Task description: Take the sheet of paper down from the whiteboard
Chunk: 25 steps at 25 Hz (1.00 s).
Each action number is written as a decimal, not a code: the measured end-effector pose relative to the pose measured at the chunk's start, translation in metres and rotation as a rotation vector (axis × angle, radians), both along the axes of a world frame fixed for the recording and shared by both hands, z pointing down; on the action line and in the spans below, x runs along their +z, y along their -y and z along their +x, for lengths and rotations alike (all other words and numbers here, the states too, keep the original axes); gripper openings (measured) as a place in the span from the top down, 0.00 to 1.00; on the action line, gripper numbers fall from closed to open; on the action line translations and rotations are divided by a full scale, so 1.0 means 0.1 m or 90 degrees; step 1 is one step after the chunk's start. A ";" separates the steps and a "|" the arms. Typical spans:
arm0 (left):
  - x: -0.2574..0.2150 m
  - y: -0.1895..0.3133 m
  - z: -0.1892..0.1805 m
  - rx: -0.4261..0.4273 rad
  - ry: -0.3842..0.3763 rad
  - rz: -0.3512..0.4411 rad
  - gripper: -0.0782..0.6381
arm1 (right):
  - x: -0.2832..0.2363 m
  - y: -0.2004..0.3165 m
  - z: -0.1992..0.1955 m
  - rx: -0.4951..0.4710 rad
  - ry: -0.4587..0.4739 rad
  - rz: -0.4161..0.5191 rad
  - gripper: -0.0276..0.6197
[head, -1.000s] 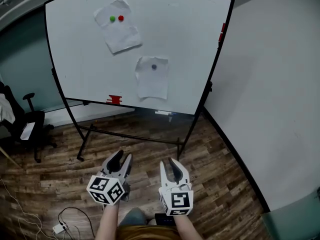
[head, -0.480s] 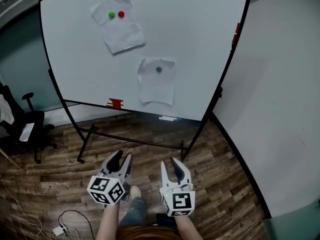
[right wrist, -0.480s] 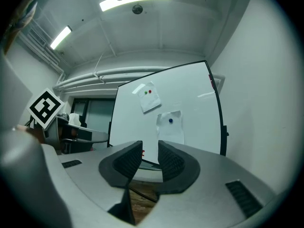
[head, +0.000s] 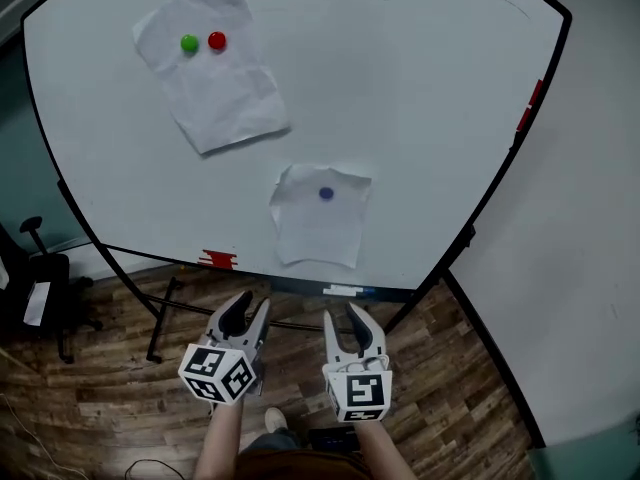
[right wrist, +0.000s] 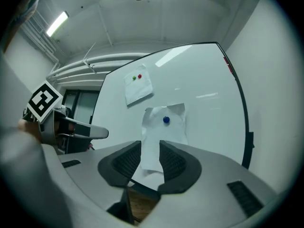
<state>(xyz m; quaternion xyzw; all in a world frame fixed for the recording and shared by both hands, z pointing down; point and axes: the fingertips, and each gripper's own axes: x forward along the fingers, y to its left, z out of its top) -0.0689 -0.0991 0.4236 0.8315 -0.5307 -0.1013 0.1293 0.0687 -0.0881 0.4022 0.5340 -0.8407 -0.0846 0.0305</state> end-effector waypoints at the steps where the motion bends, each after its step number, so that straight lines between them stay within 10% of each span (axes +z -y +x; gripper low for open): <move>1: -0.01 0.17 -0.04 0.003 -0.002 -0.001 0.67 | -0.02 0.16 -0.04 0.004 -0.001 0.001 0.75; 25: -0.10 1.81 -0.17 0.106 -0.029 0.031 0.68 | -0.32 1.76 -0.36 0.079 -0.041 0.061 0.72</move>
